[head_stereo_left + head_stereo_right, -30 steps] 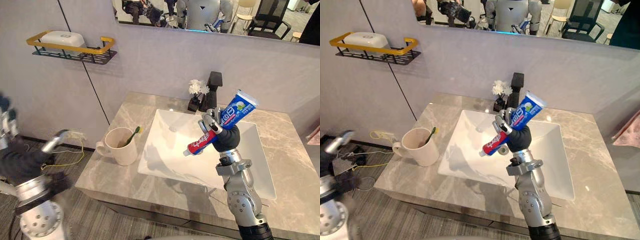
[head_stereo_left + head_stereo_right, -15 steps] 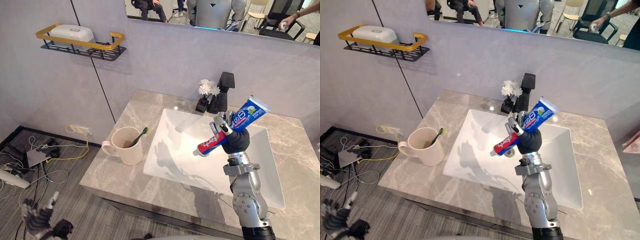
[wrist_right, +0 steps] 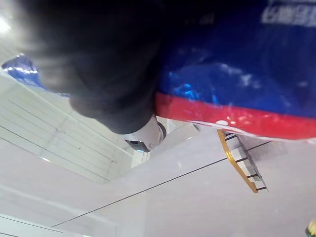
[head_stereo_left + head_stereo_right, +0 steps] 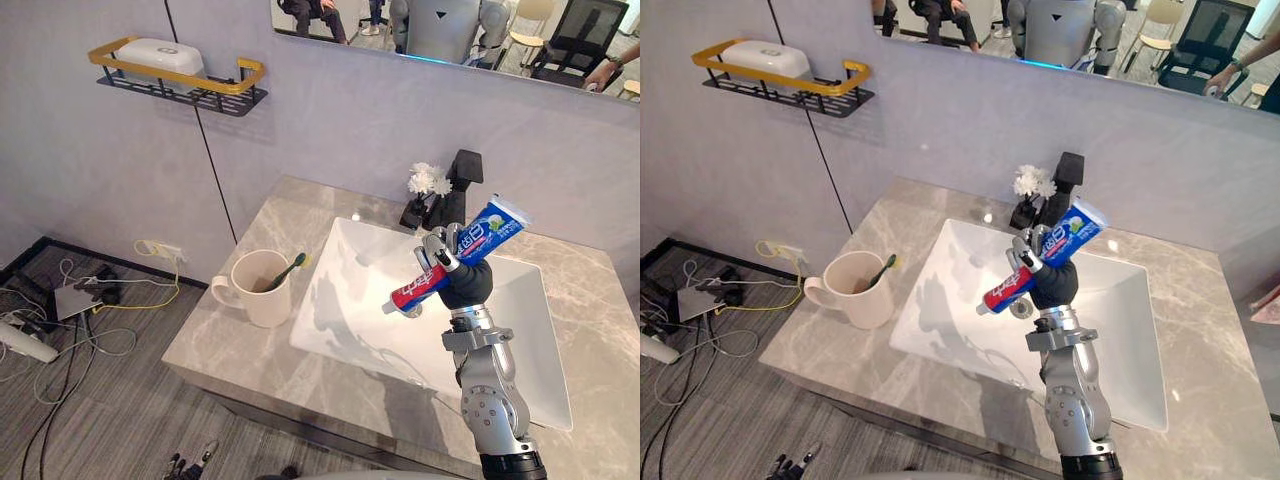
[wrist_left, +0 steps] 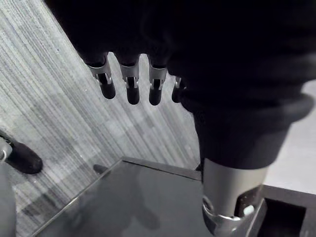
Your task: Organize washtable
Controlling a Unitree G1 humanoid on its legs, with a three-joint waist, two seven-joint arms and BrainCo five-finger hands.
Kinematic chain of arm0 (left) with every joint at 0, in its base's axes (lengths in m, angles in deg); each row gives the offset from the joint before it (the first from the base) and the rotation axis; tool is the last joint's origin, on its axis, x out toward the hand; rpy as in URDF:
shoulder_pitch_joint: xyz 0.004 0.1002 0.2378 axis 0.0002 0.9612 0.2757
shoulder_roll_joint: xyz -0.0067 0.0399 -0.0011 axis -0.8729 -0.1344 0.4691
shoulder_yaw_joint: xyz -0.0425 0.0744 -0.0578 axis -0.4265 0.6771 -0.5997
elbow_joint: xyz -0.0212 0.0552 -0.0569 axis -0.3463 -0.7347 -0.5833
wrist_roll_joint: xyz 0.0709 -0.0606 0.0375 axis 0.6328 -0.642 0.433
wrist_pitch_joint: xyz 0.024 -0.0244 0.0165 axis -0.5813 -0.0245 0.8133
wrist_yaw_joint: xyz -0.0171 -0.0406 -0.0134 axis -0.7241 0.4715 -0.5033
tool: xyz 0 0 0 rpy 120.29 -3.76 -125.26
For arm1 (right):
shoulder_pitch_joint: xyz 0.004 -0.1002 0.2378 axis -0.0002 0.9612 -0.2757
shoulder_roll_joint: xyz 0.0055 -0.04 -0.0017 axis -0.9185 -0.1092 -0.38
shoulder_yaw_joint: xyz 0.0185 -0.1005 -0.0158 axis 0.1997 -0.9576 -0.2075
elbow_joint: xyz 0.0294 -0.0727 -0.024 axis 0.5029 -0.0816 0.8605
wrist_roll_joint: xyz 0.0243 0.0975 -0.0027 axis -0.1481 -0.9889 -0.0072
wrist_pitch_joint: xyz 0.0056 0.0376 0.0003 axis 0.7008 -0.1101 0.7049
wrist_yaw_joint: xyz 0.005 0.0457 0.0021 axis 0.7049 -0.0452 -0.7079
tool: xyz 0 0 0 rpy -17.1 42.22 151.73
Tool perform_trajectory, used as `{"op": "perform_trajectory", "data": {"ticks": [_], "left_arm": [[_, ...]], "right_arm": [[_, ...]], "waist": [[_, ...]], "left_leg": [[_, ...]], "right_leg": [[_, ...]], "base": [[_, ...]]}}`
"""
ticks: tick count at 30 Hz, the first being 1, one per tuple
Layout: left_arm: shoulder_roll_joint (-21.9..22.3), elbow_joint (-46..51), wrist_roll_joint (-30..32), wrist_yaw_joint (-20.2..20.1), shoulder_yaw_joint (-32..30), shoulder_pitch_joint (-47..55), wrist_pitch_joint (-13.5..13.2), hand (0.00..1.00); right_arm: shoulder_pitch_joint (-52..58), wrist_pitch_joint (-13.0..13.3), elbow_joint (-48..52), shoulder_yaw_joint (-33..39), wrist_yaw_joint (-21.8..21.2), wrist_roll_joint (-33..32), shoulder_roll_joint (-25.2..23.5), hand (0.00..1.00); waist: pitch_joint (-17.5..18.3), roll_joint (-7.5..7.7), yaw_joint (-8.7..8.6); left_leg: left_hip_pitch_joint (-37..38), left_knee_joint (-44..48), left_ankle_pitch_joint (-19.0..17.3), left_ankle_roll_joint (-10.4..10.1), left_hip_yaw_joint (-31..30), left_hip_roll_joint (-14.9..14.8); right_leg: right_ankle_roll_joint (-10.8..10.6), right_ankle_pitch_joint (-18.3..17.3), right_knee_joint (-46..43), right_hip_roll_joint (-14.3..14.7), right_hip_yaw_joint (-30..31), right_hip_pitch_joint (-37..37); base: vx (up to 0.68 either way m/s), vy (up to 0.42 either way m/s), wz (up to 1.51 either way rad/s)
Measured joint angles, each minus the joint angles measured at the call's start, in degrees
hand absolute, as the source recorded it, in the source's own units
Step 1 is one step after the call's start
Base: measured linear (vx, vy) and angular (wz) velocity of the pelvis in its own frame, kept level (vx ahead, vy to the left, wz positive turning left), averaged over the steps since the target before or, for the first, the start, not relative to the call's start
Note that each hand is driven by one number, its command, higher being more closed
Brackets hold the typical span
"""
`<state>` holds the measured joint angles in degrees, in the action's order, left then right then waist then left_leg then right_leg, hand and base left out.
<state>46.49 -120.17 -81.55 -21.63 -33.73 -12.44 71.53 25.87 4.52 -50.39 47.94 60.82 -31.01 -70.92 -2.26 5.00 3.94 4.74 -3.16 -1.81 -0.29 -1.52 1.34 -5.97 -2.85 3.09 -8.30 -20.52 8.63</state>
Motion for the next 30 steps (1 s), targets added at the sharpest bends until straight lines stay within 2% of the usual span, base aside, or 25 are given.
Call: {"op": "perform_trajectory", "data": {"ticks": [8,21,26,30], "left_arm": [[-1.29,-1.25,1.61,-1.04,4.39,-1.66,0.08,0.0],[-3.06,-1.32,2.7,-1.05,8.8,-3.13,-0.14,0.0],[-5.26,-2.28,2.71,-0.98,13.14,-3.41,-0.49,0.0],[-5.78,-2.36,2.72,-0.82,14.52,-3.48,-0.78,0.0]], "right_arm": [[-3.75,0.84,0.1,-3.77,0.05,0.47,0.17,1.0],[-20.07,0.95,1.21,-13.79,0.36,6.08,0.09,1.0],[-24.65,1.25,1.19,-16.86,2.85,8.73,0.03,1.0],[-27.51,2.63,0.79,-18.39,4.79,11.99,-0.01,1.0]], "waist": [[-0.6,0.15,0.02],[-1.9,0.82,0.2],[-1.93,0.77,0.5],[-2.02,0.64,0.99]], "left_leg": [[-0.07,0.12,0.0,0.0,-0.06,-0.08],[-0.09,0.21,0.01,0.02,-0.75,0.41],[-0.39,0.6,0.01,0.02,-0.98,0.57],[-0.93,1.15,0.0,0.02,-1.29,0.48]], "right_leg": [[0.05,-0.1,-0.07,0.0,0.01,0.09],[0.05,-0.1,-1.12,-0.64,-0.25,0.13],[0.04,-0.1,-1.14,-0.69,-0.22,0.14],[0.04,-0.1,-1.1,-0.59,-0.27,0.07]], "base": [[-0.01,-0.006,0.0],[0.0,-0.002,0.02],[0.0,0.0,0.0],[-0.02,-0.011,0.04]]}}
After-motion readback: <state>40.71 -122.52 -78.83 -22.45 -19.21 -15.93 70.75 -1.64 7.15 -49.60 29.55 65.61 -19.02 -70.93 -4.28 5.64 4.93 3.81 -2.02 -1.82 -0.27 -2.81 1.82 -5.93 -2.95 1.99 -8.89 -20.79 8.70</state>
